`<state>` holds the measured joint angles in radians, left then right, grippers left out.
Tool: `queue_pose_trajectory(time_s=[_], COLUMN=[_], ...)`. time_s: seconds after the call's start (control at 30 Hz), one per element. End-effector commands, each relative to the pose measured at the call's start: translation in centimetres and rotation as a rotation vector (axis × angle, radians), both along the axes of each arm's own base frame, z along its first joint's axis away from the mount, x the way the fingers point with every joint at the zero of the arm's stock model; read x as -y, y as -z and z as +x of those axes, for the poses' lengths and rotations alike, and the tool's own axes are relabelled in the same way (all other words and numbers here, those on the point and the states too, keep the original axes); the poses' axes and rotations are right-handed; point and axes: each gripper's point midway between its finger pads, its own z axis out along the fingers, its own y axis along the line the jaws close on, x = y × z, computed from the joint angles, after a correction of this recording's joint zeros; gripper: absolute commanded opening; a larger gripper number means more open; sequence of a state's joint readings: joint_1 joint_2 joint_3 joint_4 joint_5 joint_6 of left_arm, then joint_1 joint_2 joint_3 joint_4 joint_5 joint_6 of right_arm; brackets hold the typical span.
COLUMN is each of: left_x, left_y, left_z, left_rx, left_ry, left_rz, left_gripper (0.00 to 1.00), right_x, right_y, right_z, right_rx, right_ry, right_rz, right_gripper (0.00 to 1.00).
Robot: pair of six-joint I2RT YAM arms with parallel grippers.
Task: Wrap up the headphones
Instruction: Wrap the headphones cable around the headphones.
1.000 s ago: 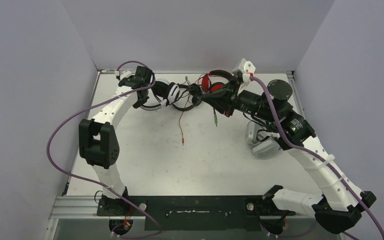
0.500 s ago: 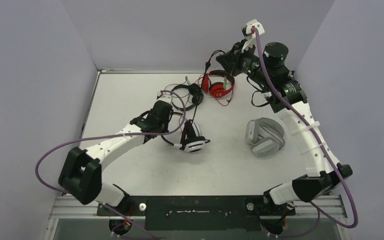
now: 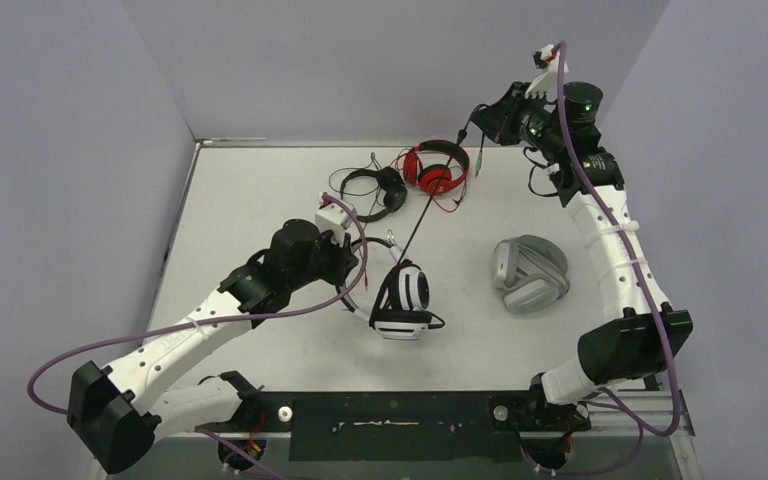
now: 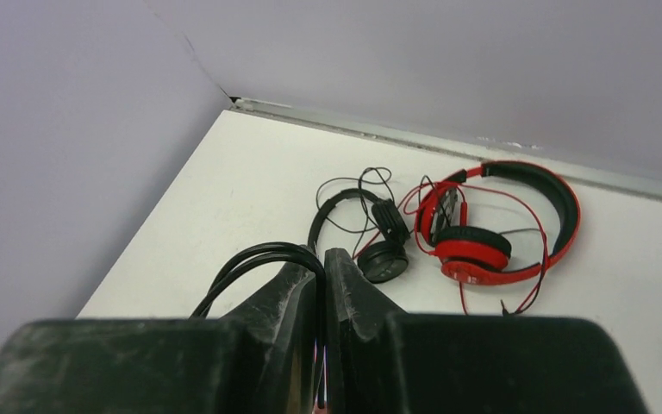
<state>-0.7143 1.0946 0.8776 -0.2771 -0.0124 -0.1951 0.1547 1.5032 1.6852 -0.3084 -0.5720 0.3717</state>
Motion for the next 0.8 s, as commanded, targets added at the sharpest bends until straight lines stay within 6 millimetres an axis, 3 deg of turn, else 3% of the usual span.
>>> queue_pose_trajectory(time_s=[0.0,0.23,0.43,0.63,0.77], left_x=[2.2,2.5,0.3,-4.2,-6.7], left_y=[-4.5,-11.1,-14.5,-15.8,-14.8], left_z=[-2.1,-2.9,0.3,5.3,8.1], left_rx=[0.002,-0.055,-0.194,-0.303,-0.269], left_ry=[0.078,0.025,-0.135,-0.274,-0.423], left_rz=[-0.226,-0.471,-0.651,-0.885,-0.905], left_gripper=[0.00,0.00,0.00,0.00,0.00], right_x=[2.4,2.1,1.3,-3.1,-7.5], right_y=[1.1,8.5,15.3,21.6,22.5], right_z=[2.2,1.5,-1.7,-6.9,-11.1], right_rx=[-0.019,-0.164,-0.269,-0.362,-0.350], right_ry=[0.066,0.044,0.012,-0.126,-0.242], right_rz=[0.085,0.084,0.049,-0.052,-0.047], right_gripper=[0.00,0.00,0.00,0.00,0.00])
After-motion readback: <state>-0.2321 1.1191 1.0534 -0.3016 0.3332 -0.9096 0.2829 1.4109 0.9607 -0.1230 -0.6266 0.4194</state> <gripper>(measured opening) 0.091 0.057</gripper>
